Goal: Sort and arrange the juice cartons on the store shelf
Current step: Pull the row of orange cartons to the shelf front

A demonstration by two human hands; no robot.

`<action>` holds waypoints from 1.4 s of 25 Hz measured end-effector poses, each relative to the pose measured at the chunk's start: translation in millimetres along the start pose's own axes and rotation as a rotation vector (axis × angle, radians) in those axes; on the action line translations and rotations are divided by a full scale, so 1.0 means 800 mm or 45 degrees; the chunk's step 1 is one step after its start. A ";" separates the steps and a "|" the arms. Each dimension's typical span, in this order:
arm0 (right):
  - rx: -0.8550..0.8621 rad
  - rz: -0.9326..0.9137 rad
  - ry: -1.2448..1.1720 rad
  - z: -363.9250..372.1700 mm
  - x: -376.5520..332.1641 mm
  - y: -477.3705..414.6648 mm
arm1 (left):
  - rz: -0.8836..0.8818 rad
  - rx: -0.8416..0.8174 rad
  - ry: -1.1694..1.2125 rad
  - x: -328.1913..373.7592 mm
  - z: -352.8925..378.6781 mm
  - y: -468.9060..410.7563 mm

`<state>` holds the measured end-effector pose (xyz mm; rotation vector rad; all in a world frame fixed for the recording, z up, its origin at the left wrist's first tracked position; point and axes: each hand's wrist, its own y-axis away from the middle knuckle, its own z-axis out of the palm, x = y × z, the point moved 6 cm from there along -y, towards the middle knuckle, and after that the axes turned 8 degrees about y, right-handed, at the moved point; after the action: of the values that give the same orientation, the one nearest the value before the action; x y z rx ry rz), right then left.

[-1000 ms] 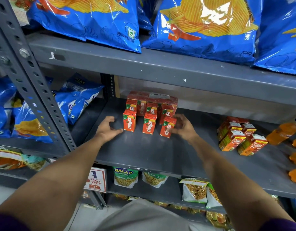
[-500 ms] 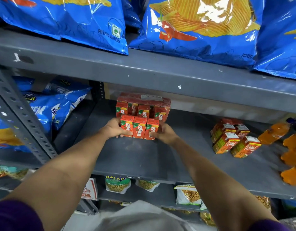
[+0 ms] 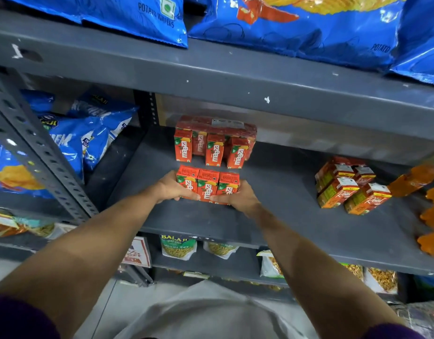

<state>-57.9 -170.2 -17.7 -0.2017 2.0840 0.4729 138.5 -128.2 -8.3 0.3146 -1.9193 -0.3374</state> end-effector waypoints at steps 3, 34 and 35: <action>-0.001 0.001 -0.036 0.011 0.011 0.025 | -0.026 -0.006 -0.015 -0.013 0.009 0.024; -0.047 0.055 0.100 0.028 0.027 0.105 | 0.012 0.036 -0.038 -0.044 0.039 0.094; -0.042 0.055 0.099 0.027 0.027 0.105 | 0.019 0.036 -0.039 -0.043 0.040 0.094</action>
<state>-79.6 -83.9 -25.4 -0.1977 2.1608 0.5333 116.7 -42.9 -20.5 0.3157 -1.9568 -0.3070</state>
